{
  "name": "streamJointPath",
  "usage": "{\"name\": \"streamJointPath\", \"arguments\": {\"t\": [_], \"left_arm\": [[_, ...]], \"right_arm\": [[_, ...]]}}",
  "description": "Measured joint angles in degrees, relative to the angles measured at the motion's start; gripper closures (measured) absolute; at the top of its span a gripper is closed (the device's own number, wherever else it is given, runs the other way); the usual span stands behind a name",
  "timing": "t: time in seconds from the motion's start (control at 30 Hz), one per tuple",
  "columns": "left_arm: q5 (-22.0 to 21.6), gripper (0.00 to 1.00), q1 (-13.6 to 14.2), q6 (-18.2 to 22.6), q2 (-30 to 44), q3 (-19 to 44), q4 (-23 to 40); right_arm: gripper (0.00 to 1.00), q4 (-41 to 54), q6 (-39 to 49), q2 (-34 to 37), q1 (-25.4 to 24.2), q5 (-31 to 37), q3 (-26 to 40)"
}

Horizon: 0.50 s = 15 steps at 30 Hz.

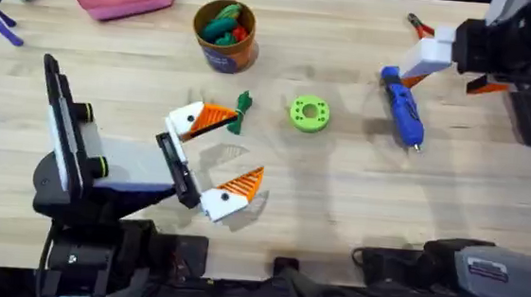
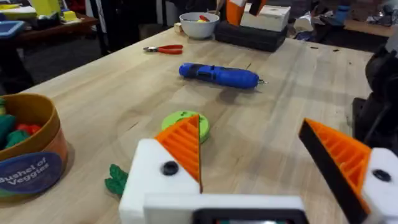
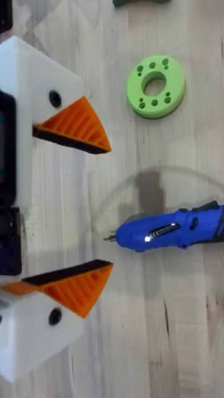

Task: Pick up the gripper from the table and insert it into the empty holder that is missing its gripper. Then pick up a screw, insert it into the mounting hole, and use the screwdriver to tighten it. Finally, clean up the table by picking up the vegetable and placing it into the bucket.

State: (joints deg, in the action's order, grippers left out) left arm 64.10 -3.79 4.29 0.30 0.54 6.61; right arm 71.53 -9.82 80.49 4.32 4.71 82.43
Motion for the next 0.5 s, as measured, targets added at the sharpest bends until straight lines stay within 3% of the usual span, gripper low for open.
{"name": "streamJointPath", "arguments": {"t": [0.5], "left_arm": [[0.0, 0.035, 0.0, -0.08, 0.01, 0.0, 0.01]], "right_arm": [[0.009, 0.0, 0.0, -0.01, 0.0, 0.0, 0.0]]}}
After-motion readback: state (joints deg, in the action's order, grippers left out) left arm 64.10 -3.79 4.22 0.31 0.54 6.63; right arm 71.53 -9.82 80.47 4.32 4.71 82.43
